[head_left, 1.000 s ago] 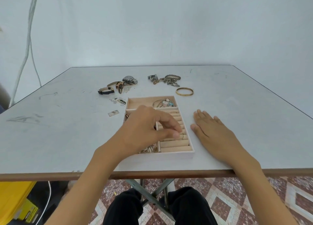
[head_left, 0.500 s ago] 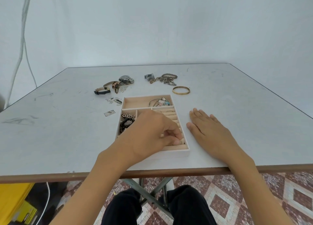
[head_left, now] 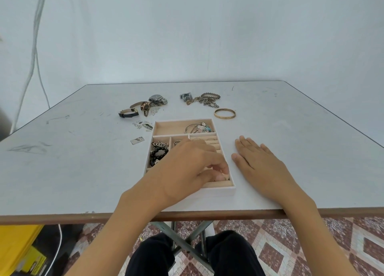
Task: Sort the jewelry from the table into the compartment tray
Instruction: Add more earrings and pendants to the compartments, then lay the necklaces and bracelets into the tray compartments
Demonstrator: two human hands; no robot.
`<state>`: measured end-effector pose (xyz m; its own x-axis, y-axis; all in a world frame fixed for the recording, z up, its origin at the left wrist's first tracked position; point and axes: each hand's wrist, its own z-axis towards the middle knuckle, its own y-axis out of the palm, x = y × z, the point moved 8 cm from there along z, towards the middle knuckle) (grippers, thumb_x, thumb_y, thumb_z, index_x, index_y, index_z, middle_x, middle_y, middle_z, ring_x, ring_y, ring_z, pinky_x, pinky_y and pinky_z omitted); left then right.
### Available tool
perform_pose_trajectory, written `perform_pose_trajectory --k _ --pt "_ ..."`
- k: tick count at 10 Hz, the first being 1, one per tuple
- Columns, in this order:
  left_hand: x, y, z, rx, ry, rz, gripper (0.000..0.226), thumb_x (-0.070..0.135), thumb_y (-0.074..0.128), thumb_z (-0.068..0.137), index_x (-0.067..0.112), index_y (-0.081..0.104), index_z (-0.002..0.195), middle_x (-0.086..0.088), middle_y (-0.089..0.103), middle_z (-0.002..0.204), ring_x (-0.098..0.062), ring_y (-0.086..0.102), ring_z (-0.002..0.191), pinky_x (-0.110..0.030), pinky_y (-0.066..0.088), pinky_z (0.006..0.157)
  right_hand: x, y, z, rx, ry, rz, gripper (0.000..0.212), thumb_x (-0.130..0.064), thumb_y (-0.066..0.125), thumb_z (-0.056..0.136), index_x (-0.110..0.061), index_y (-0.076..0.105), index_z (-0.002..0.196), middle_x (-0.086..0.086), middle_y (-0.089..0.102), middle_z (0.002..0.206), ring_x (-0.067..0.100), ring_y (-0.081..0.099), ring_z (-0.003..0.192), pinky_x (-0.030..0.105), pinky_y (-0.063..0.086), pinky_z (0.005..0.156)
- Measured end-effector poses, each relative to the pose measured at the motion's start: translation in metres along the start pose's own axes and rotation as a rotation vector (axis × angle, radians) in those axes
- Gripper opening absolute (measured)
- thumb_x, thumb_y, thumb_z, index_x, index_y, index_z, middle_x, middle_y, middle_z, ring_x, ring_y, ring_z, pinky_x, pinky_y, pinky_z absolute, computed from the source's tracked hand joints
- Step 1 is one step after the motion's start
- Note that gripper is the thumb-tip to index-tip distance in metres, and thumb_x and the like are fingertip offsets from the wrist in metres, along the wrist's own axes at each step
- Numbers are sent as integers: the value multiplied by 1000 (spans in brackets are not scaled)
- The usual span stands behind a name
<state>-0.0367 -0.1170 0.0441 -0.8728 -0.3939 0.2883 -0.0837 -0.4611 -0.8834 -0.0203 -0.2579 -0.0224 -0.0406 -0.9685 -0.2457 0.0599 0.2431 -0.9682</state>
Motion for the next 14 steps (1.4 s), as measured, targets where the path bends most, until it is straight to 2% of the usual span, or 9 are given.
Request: perform_pose_trajectory --k 4,7,9,11,12,13,14 --pt "-1 4 -1 -43 1 34 14 26 60 83 31 72 87 15 67 81 -7 57 81 -42 45 81 0 -1 0 8 -7 4 55 -41 18 102 -21 10 153 -7 3 160 4 -1 146 27 -2 118" --pt "-1 4 0 -69 1 53 13 24 64 84 31 73 90 15 68 85 -5 55 83 -36 42 83 0 -2 -1 7 -6 7 55 -40 18 103 -21 10 153 -8 3 160 4 -1 146 26 -2 118" --pt "-1 5 0 -64 11 52 13 24 64 85 33 72 91 15 68 86 -6 57 86 -38 41 85 -1 -2 -1 8 -5 13 55 -40 18 103 -21 11 153 -8 3 160 4 -1 146 27 -2 118" --pt "-8 -2 -5 -49 1 3 14 29 61 91 33 69 101 18 68 90 0 57 89 -27 37 89 0 -1 -1 9 -4 12 55 -41 18 102 -22 10 153 -9 3 160 3 -1 146 26 -2 118" --pt "-25 -18 -11 54 -63 -113 15 35 60 90 34 70 102 23 68 96 1 59 96 -27 43 89 0 -1 0 11 -3 21 55 -42 19 102 -22 10 153 -10 3 160 2 -1 146 25 -3 118" --pt "-65 -40 -19 238 -217 -219 15 38 63 86 34 71 98 22 68 97 2 58 98 -17 42 84 -1 -2 -1 7 -7 22 55 -42 20 102 -23 11 153 -10 4 160 2 0 146 24 -3 117" --pt "-118 -57 -31 384 -361 -131 11 28 63 89 33 69 96 20 67 94 2 57 92 -19 41 76 -2 -3 -2 -1 -9 22 55 -42 20 102 -23 11 153 -10 4 160 2 0 146 24 -3 117"
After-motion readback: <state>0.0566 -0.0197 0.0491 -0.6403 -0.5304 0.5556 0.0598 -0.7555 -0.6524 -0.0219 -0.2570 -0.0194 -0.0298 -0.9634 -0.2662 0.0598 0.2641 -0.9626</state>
